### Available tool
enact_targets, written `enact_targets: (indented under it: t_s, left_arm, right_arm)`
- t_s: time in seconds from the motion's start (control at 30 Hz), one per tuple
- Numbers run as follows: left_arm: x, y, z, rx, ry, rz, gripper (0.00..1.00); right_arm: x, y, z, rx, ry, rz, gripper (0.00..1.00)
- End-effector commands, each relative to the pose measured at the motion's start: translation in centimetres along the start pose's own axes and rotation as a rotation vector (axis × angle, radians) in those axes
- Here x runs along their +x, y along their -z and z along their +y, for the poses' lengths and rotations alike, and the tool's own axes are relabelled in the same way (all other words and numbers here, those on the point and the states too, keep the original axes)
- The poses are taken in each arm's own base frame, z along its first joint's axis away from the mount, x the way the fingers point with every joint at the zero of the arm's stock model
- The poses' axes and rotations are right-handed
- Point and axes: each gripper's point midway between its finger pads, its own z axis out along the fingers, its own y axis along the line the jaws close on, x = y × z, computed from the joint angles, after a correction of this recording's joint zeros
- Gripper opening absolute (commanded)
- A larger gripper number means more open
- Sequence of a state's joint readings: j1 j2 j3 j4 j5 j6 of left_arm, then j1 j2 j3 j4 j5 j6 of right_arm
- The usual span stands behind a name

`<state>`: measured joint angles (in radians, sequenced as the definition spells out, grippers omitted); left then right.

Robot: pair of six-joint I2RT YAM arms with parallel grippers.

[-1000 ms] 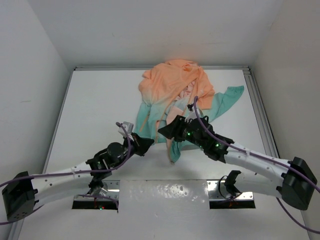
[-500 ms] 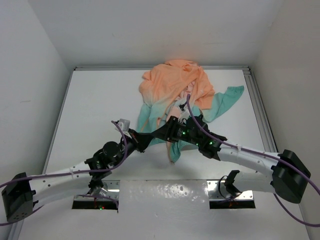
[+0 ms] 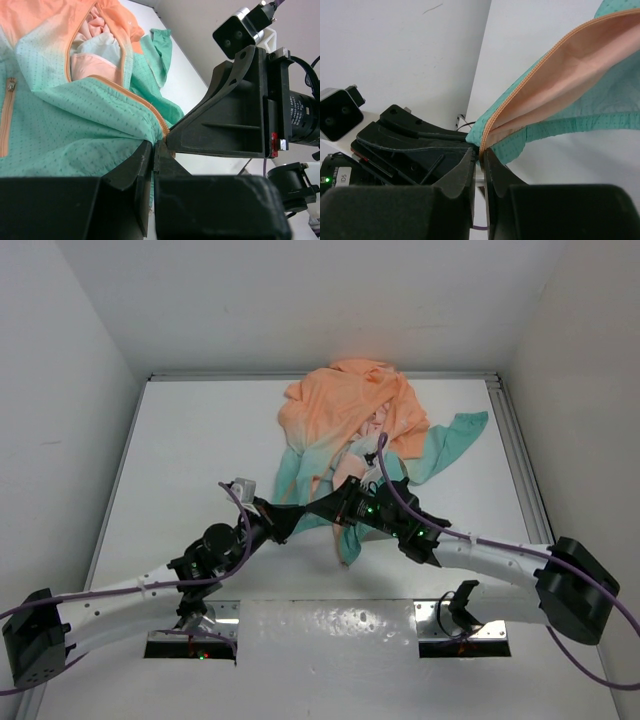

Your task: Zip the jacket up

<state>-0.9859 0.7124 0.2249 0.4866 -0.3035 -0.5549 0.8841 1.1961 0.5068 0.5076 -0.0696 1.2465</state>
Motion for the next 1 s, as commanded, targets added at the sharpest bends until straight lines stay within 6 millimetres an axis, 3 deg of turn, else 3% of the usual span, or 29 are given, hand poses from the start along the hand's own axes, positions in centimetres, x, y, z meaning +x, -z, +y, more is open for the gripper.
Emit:
enact_targets:
  t_s: [0.0, 0.1, 0.2, 0.23, 0.27, 0.3, 0.37, 0.43, 0.57, 0.67, 0.83, 0.97]
  left_arm:
    - [-0.7, 0.3, -2.9, 0.13, 0.039, -0.006, 0.0]
    - [-0.8, 0.4, -3.1, 0.143, 0.047, -0.01, 0.0]
    - [-1.1, 0.3, -3.2, 0.132, 0.06, -0.005, 0.0]
    - [-1.2, 0.3, -3.3, 0.132, 0.073, -0.006, 0.07]
    - [-1.2, 0.4, -3.3, 0.128, 0.082, -0.006, 0.23]
    - [-1.5, 0.4, -3.2, 0.122, 0.098, -0.017, 0.3]
    - [-1.5, 0.4, -3.1, 0.103, 0.143, -0.009, 0.43]
    - [-1.3, 0.3, -3.1, 0.08, 0.211, 0.007, 0.47]
    - [-1.0, -0.1, -2.8, 0.052, 0.314, 0.044, 0.47]
    - [-1.3, -0.6, -1.4, 0.009, 0.389, 0.047, 0.47]
    - [0.3, -0.6, -0.2, 0.014, 0.487, 0.116, 0.45]
    - [-0.2, -0.7, -0.7, 0.07, 0.501, 0.073, 0.44]
  right_arm:
    - [-2.2, -0.5, 2.1, -0.091, -0.022, -0.106, 0.09]
    - [-2.1, -0.7, 1.7, -0.087, -0.034, -0.108, 0.0]
    - [-2.3, -0.4, 1.5, -0.107, -0.027, -0.13, 0.0]
    - [-2.7, -0.4, 1.5, -0.113, -0.024, -0.145, 0.0]
    - [-2.8, -0.3, 1.3, -0.114, -0.021, -0.15, 0.0]
    - [-2.5, -0.1, 1.5, -0.133, -0.02, -0.127, 0.0]
    - [-2.5, 0.3, 1.5, -0.156, -0.014, -0.119, 0.0]
    - [-1.9, 0.6, 1.3, -0.168, -0.009, -0.083, 0.0]
    - [-1.2, 1.1, 1.8, -0.235, -0.011, -0.027, 0.0]
    - [-0.9, 1.8, 1.9, -0.281, -0.016, -0.004, 0.0]
    - [-1.0, 3.2, 3.2, -0.406, -0.045, 0.006, 0.0]
    - [-0.8, 3.4, 3.0, -0.423, -0.088, 0.011, 0.0]
